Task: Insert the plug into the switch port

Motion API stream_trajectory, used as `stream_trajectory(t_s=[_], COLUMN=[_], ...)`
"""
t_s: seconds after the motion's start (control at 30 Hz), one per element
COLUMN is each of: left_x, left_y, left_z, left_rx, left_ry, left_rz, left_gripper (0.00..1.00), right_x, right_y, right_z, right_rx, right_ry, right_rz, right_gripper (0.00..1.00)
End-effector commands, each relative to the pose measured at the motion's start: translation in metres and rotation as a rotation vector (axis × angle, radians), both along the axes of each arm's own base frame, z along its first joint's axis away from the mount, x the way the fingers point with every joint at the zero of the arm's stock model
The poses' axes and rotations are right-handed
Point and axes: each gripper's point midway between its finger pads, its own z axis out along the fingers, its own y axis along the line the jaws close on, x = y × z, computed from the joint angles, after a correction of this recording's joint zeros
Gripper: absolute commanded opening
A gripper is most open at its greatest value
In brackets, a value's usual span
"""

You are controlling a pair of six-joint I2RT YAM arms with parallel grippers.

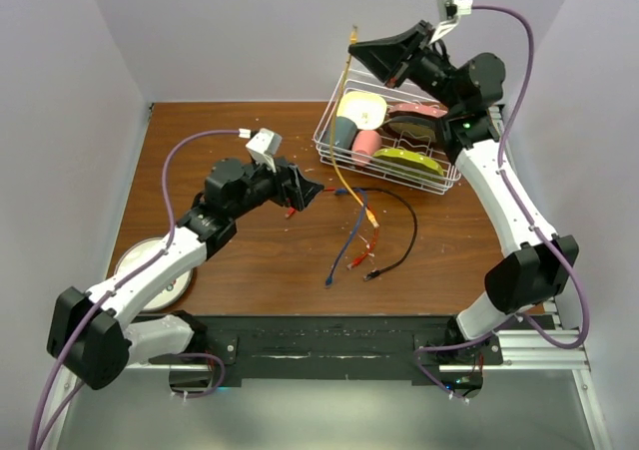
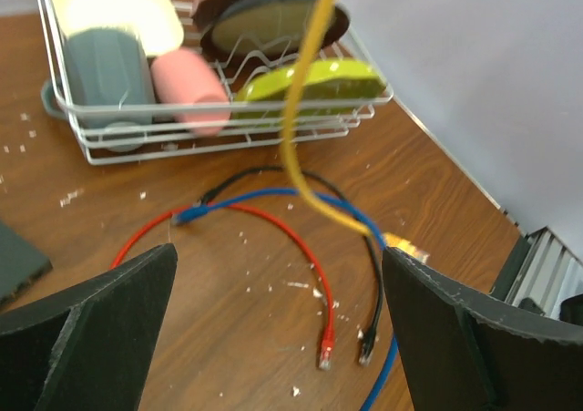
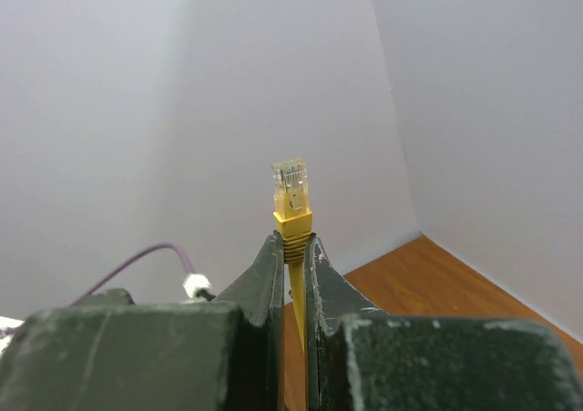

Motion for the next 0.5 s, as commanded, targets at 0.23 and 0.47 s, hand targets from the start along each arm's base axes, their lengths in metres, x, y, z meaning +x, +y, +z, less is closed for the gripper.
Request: stream_trajectory(t_s=[0.23, 0.47], left_x=[-0.030, -0.048], left_y=[-0.056, -0.091], left_z=[-0.008, -0.035], left_rx=[-0.093, -0.032], left_ry=[-0.017, 0.033], left_rz=[-0.269, -0.368], left_gripper=[1.00, 1.00], right_x=[-0.037, -0.035], right_y=[-0.039, -0.037], right_z=[0.069, 0.072], right_rx=[0.046, 0.083], right_ry=[-0.134, -0.122], right_rz=[-0.081, -0.044], right_gripper=[0.00, 0.00])
